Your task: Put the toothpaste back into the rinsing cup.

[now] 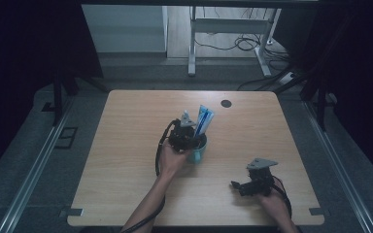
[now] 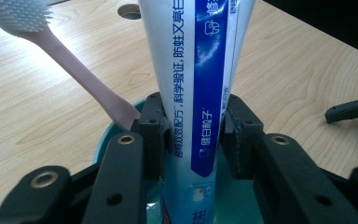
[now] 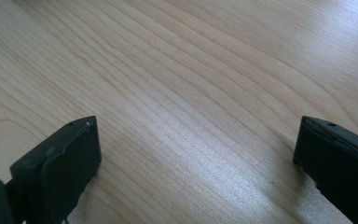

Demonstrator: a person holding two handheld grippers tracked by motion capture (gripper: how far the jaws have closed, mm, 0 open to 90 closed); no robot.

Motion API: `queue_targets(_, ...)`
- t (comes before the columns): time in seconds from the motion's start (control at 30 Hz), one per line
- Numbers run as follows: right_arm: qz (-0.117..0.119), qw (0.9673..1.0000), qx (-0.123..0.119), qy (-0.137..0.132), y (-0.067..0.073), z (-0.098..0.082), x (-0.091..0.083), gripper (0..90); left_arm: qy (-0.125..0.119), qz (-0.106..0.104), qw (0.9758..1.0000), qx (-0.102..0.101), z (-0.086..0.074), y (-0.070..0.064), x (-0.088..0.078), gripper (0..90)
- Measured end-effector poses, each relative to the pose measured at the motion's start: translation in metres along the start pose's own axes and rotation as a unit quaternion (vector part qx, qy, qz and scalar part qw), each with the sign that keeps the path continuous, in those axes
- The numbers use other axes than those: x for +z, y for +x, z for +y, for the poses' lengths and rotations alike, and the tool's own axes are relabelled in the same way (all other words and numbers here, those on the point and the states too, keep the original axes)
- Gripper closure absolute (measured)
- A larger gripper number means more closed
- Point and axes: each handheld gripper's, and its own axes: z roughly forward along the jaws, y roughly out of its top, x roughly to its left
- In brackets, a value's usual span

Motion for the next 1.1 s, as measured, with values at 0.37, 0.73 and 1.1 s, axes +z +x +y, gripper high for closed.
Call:
queue_targets(0.37,0.0,1.0,0.0,0.0,0.0,0.0,0.0,0.1,-0.001,0.0,1.0,-0.001,-0.001,0.001,-0.005,51.4)
queue_targets(0.73,0.0,1.0,0.0,0.0,0.0,0.0,0.0,0.1,-0.006,-0.009,0.9999,0.001,-0.002,0.0,-0.014,38.5)
queue_targets(1.1,0.0,1.0,0.0,0.0,0.0,0.0,0.0,0.1,0.001,-0.017,0.9999,0.001,-0.005,0.001,-0.025,24.6)
